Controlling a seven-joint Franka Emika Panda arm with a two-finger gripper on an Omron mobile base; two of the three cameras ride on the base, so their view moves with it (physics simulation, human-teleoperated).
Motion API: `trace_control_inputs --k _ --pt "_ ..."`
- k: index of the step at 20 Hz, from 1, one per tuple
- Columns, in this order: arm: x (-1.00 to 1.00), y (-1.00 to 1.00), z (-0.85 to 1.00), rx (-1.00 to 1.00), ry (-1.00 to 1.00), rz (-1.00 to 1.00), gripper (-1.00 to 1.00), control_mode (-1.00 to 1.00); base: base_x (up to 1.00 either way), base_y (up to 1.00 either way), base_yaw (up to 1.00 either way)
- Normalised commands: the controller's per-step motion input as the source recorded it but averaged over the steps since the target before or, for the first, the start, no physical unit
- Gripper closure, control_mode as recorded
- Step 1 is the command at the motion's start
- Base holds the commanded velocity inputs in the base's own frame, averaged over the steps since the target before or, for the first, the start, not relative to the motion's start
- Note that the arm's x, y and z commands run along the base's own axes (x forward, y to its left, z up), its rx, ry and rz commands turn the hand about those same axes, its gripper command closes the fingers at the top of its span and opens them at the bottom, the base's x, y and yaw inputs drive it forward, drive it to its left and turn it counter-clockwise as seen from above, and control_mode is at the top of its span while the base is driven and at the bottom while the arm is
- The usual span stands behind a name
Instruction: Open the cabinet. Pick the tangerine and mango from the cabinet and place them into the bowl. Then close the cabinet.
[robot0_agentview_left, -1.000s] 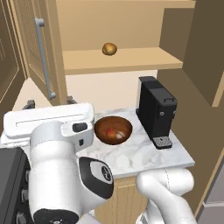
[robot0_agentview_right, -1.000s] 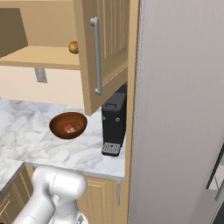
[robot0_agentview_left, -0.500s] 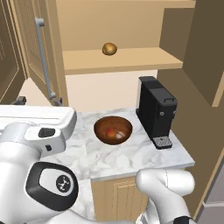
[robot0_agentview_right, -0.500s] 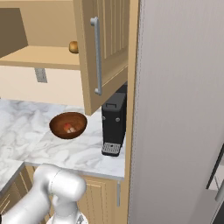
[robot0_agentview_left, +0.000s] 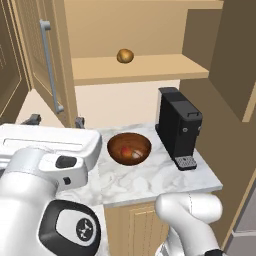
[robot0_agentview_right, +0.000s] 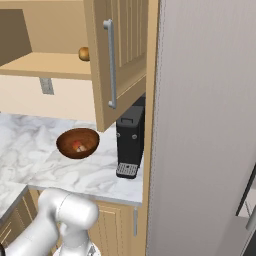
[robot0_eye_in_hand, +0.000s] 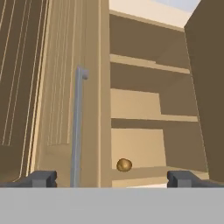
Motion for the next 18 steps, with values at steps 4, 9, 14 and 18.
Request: trace_control_inputs --k 4,9,14,18 --pt "-0.32 -0.34 0.03 0.09 -0.08 0.04 -1.0 -1.0 0.0 0.0 0.0" --pt "-0.14 -0.32 0.07 0.07 -0.02 0.02 -1.0 -1.0 0.0 0.0 0.0" --pt "-0.43 -0.59 0.08 0.1 0.0 0.07 -1.0 -1.0 0.0 0.0 0.0" --pt "0.18 -0.03 0.0 0.0 0.14 0.08 -1.0 -1.0 0.0 0.0 0.0"
